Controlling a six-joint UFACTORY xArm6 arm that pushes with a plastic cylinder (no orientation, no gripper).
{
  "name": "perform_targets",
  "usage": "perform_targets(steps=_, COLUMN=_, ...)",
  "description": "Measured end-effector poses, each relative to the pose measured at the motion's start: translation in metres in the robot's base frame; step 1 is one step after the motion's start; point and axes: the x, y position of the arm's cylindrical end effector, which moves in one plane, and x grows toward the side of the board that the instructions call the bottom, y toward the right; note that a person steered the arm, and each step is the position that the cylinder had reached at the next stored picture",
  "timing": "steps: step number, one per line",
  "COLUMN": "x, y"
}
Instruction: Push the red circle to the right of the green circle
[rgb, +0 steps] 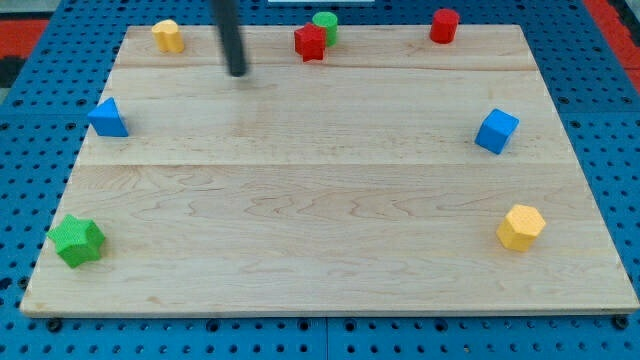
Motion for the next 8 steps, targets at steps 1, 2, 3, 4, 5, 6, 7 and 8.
perform_targets(steps=1, x=-0.001, y=0.145)
perform_targets(steps=2, x=-0.028, y=0.269)
perform_targets(steps=3, x=-0.073, y=0.327)
perform_targets(steps=4, x=-0.093, y=0.328)
perform_targets(steps=5, x=-0.094, y=0.323)
perform_targets(steps=6, x=-0.094, y=0.323)
perform_targets(steps=7, x=-0.093, y=0.281)
perform_targets(steps=8, x=-0.093, y=0.213)
